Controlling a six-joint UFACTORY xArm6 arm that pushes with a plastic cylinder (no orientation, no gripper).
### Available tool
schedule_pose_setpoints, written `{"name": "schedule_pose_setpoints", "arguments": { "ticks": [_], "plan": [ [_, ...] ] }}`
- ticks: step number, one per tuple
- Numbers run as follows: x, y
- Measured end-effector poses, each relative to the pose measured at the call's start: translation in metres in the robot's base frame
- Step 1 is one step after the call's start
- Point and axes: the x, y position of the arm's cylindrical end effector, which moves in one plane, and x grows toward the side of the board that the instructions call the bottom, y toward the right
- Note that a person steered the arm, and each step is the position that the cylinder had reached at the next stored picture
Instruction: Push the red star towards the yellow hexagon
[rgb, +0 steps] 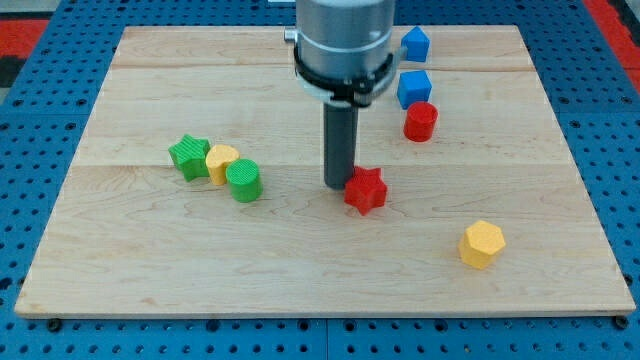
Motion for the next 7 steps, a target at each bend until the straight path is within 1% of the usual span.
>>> {"name": "schedule_pose_setpoints", "arguments": {
  "ticks": [1, 2, 3, 4, 5, 6, 7],
  "plan": [
    [0.022, 0.025],
    [0.023, 0.052],
    [0.006, 0.030],
    [0.000, 0.060],
    [0.010, 0.072],
    [0.036, 0.089],
    [0.045, 0.102]
  ]
}}
